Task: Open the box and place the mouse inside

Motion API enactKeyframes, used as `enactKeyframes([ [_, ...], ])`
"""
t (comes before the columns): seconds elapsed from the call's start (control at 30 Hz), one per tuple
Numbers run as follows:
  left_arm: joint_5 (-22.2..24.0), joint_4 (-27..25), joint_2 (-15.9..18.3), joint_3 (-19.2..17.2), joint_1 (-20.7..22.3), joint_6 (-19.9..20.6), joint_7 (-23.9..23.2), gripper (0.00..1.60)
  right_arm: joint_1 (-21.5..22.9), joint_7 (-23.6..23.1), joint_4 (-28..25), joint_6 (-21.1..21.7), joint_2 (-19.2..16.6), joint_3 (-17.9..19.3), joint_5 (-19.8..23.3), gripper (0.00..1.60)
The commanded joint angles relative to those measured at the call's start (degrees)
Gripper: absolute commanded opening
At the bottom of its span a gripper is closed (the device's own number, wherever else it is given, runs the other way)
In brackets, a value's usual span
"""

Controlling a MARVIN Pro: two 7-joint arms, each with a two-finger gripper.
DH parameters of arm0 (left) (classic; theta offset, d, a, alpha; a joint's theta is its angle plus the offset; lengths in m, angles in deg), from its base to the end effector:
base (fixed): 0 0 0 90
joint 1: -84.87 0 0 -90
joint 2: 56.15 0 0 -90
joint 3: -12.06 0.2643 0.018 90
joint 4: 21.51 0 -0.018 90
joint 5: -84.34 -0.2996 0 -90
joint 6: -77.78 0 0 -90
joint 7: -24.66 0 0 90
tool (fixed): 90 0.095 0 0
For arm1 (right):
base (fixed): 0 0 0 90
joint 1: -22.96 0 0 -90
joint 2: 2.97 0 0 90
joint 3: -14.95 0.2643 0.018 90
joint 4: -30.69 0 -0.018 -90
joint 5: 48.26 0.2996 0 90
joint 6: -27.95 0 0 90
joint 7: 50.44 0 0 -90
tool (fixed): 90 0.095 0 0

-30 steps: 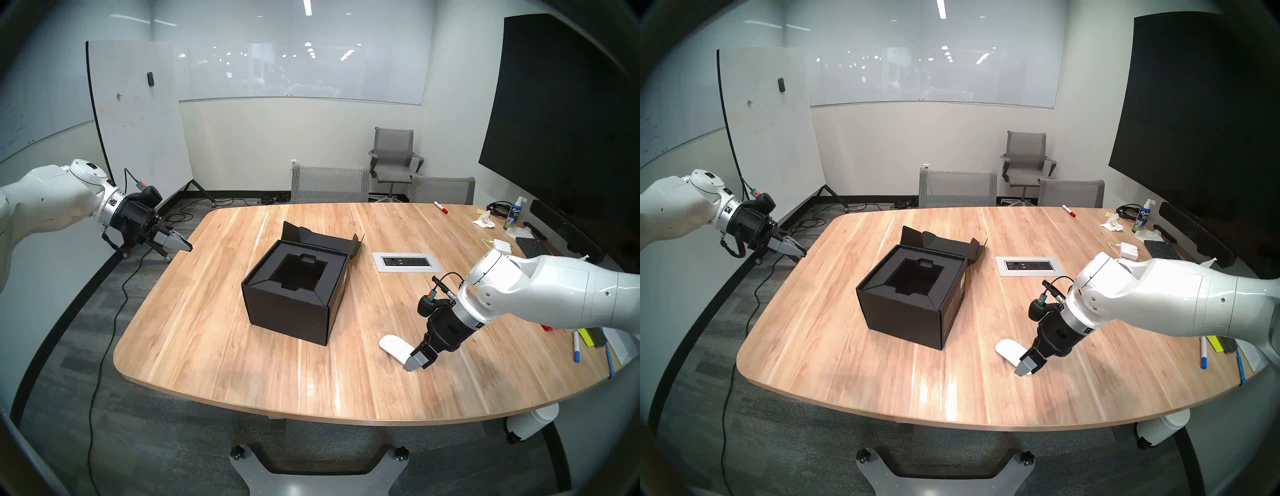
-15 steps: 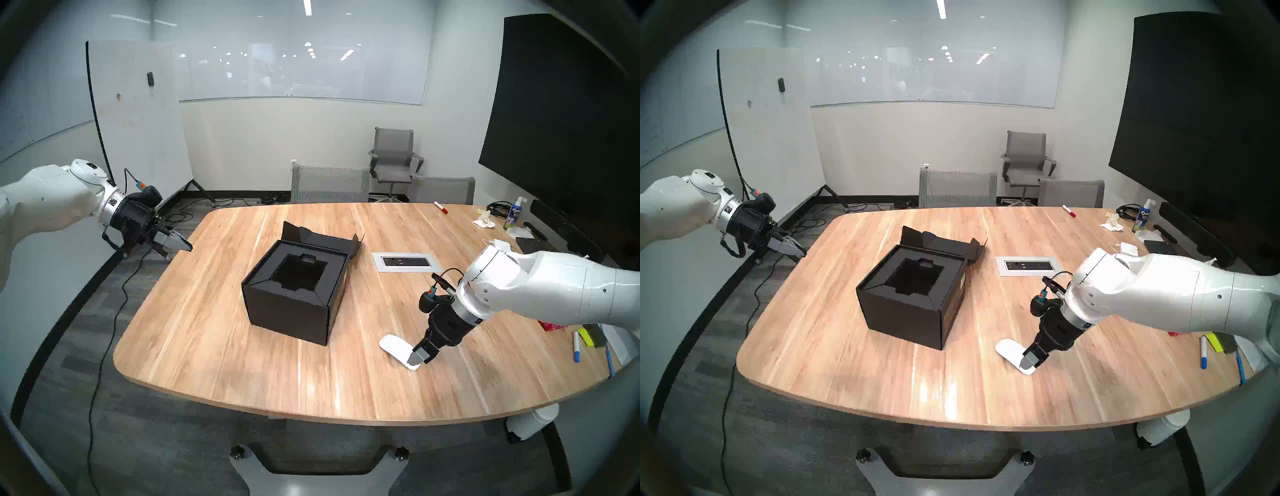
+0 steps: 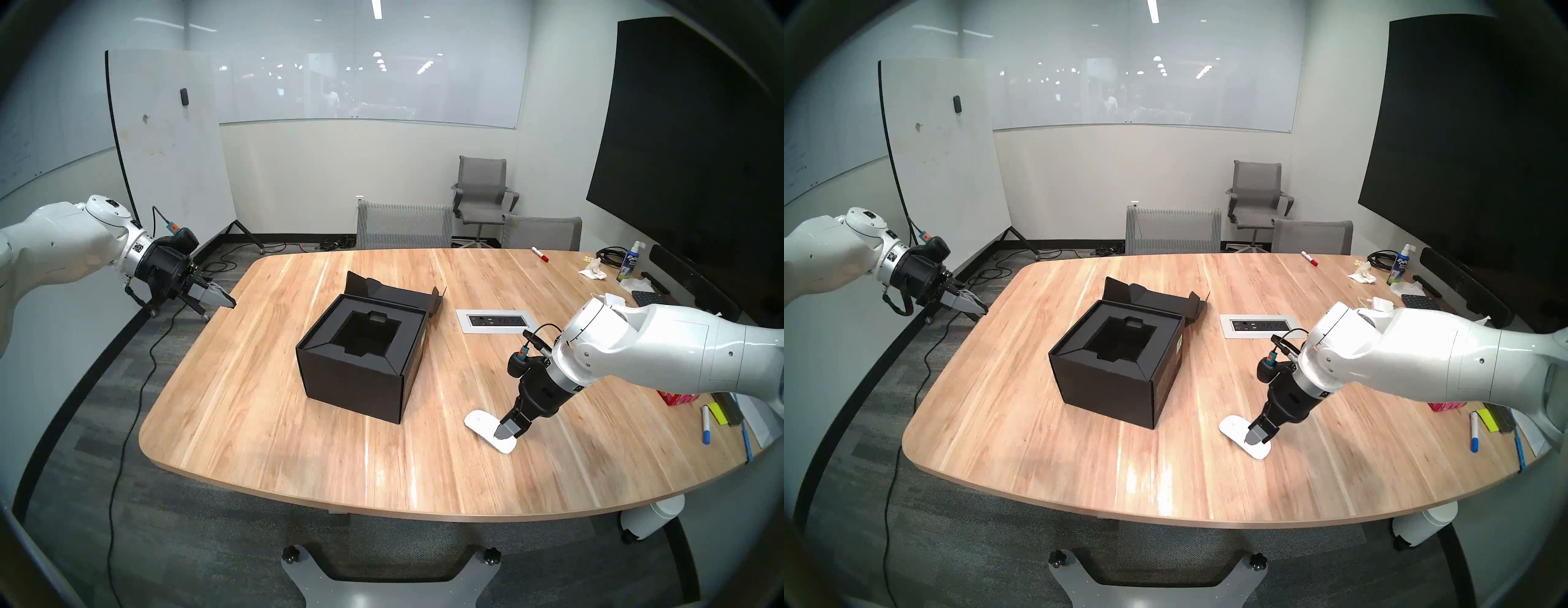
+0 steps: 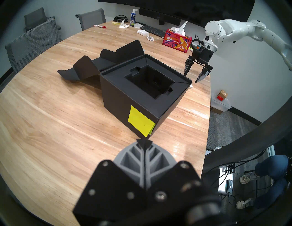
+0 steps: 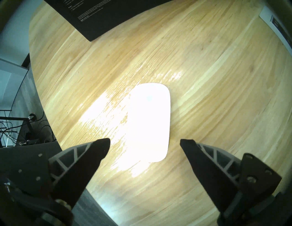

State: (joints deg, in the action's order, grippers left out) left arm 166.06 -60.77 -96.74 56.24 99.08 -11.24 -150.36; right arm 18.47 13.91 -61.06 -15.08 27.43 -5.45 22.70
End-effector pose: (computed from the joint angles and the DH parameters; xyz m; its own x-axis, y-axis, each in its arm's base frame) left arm 0.4719 0.2250 -0.0858 0.3698 -0.5649 0.7377 -0.9131 -0.3679 0.1760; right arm 0.3932 -0.0527 -0.2305 0.6808 0.6683 0.2999 0.7279 -0.6629 -0.1753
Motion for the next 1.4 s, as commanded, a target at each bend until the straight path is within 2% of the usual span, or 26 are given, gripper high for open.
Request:
enactKeyframes([
  [0.0,0.6,-0.1,-0.1,0.0,1.3,-0.1,0.0,0.0,-0.8,-1.5,1.3,-1.2,1.5,-0.1,0.3,1.6],
  [0.67,0.9,-0.1,-0.2,0.4,1.5,-0.2,0.0,0.0,-1.1,-2.9,2.3,-0.8,2.8,-0.3,-0.5,1.6],
  [1.37,1.2,-0.1,-0.3,0.8,1.6,-0.3,0.0,0.0,0.8,-1.7,0.5,4.1,1.8,0.4,-1.8,1.6],
])
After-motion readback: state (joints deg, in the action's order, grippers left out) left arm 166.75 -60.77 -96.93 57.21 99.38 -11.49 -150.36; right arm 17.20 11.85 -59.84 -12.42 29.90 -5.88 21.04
